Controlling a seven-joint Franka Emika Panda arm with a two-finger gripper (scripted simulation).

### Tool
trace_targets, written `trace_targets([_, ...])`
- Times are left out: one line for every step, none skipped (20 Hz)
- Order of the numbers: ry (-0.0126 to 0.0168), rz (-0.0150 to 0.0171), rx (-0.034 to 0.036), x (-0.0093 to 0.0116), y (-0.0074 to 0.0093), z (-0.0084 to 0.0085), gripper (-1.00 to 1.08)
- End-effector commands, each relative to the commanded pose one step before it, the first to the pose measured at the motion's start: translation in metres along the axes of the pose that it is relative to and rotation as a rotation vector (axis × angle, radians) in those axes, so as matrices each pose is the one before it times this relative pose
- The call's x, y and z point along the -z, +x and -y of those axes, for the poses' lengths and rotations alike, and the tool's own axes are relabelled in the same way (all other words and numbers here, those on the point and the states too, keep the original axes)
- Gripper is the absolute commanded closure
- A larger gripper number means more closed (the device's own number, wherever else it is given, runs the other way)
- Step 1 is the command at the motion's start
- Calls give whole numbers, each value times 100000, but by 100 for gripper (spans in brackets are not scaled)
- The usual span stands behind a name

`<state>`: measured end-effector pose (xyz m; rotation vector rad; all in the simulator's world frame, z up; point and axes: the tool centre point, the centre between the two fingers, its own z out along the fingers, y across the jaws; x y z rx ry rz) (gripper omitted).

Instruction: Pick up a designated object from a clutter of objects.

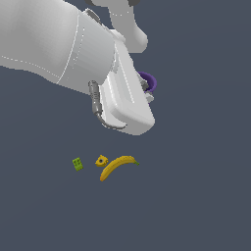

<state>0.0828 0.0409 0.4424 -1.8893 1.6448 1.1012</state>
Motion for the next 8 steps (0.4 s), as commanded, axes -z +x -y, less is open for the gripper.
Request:
trace_targets([-57, 62, 54, 718, -608, -253, 108])
trace_targets([20, 66, 9, 204, -128, -56, 108])
trace_targets([0, 0, 0, 133, -125, -30, 108])
trace_targets([21, 66, 4, 136, -74, -30, 108])
trace_targets([0, 0, 0, 72, -76, -11, 108])
trace_targets([21, 66, 1, 84, -25, -15, 108])
trace_targets([0, 0, 0, 27, -31, -2, 108])
trace_targets([0, 0, 0, 8, -10, 0, 108])
